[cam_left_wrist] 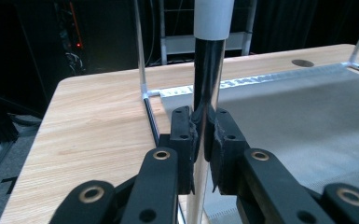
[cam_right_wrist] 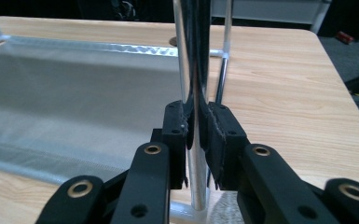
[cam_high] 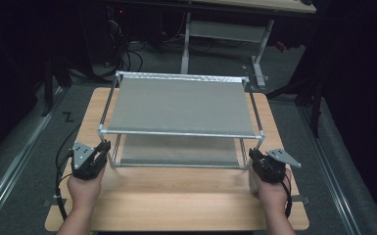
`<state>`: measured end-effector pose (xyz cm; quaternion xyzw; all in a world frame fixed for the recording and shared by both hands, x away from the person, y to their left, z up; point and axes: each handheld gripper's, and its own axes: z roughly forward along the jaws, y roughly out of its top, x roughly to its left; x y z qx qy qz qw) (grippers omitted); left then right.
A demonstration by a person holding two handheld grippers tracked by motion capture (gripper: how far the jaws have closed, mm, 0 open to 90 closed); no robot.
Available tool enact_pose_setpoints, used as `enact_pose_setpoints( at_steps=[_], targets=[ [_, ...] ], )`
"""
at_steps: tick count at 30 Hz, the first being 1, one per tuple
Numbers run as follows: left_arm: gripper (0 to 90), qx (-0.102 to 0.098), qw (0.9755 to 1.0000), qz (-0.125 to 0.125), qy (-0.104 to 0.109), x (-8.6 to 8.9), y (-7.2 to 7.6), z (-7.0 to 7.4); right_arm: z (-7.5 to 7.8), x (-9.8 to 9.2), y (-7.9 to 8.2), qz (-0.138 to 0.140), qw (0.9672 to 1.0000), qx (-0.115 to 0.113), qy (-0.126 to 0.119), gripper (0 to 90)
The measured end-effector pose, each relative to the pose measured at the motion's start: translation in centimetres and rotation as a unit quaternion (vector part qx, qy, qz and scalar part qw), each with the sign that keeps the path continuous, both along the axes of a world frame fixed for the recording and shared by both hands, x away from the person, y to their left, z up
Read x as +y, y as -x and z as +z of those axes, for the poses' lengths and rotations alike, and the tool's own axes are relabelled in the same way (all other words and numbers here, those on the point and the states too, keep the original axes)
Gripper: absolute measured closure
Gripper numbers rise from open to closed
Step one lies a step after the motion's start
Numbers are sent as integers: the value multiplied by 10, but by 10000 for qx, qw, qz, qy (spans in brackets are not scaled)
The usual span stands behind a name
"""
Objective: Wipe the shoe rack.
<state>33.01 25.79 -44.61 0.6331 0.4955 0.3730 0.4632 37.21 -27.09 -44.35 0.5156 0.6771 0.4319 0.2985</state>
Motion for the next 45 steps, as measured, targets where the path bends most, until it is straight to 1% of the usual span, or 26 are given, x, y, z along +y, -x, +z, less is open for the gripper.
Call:
enact_pose_setpoints(
  at_steps=[3, 6, 11, 13, 15, 16, 17, 18, 19, 21, 23, 25, 27, 29, 31, 32, 33, 35, 36, 37, 39, 40, 42, 43, 44, 45],
  targets=[
    [806, -109, 9999, -3, 7, -3, 3, -3, 0, -3, -4, -38, 10000, 33, -19, 783],
    [806, -157, 9999, 45, 3, -2, 2, -4, 1, -2, -6, -56, 10000, 65, 28, 784],
    [805, -105, 9999, 126, 16, 4, -5, -3, 0, 3, -8, 16, 10000, 58, 28, 784],
    [805, -111, 9998, 182, 56, 7, -5, -3, -1, 6, -6, 39, 10000, 57, -6, 784],
    [803, -136, 9998, 157, 62, 10, -4, -4, -2, 8, -3, 55, 10000, 0, -18, 781],
    [800, -115, 9998, 144, 66, 10, -4, -4, -3, 9, -2, 52, 10000, 24, -33, 761],
    [784, 20, 9998, 135, 131, 11, -4, -4, -4, 9, -3, 49, 10000, 78, -35, 705],
    [707, 71, 9997, 118, 195, 12, -3, -4, -5, 10, -2, 47, 9999, 136, -29, 633],
    [669, 76, 9996, 158, 227, 12, 2, -4, -5, 10, 1, 21, 9999, 106, -15, 609],
    [609, 76, 9993, 250, 280, 12, 14, -5, -4, 11, 14, -58, 9999, 45, -93, 562],
    [567, 163, 9991, 285, 251, 9, 26, -8, -1, 10, 28, -95, 9998, -44, -142, 535],
    [539, 208, 9989, 232, 353, 5, 36, -10, 3, 11, 40, -132, 9998, -134, -105, 523],
    [524, 151, 9992, 126, 362, -5, 46, -11, 6, 14, 48, -108, 9996, -213, -136, 517],
    [509, 162, 9995, -56, 280, -16, 49, -14, 7, 21, 56, 29, 9995, -304, -117, 513],
    [489, 299, 9987, -365, 180, -31, 48, -19, 4, 29, 58, 182, 9994, -303, -47, 495],
    [476, 421, 9972, -597, 188, -42, 46, -23, 2, 33, 59, 264, 9992, -282, -56, 484],
    [469, 486, 9956, -773, 200, -48, 45, -28, -3, 38, 59, 368, 9990, -247, -61, 473],
    [453, 619, 9925, -1047, 159, -58, 45, -35, -10, 43, 61, 463, 9987, -204, -109, 458],
    [440, 713, 9898, -1226, 101, -65, 45, -39, -13, 45, 61, 521, 9984, -156, -123, 447],
    [428, 770, 9873, -1392, -2, -70, 46, -42, -18, 48, 61, 588, 9982, -90, -63, 439],
    [412, 830, 9826, -1658, -122, -80, 49, -45, -26, 54, 61, 683, 9976, 28, 55, 424],
    [399, 853, 9799, -1786, -242, -85, 50, -46, -29, 57, 61, 738, 9972, 84, 117, 418],
    [378, 825, 9779, -1884, -364, -89, 50, -45, -35, 63, 60, 834, 9957, 181, 350, 394],
    [367, 837, 9763, -1947, -428, -91, 50, -45, -38, 66, 59, 846, 9951, 224, 458, 391],
    [357, 842, 9757, -1967, -469, -92, 50, -44, -40, 68, 59, 890, 9944, 228, 521, 391],
    [357, 841, 9748, -2007, -489, -93, 50, -45, -41, 69, 58, 900, 9943, 250, 521, 390]
  ],
)
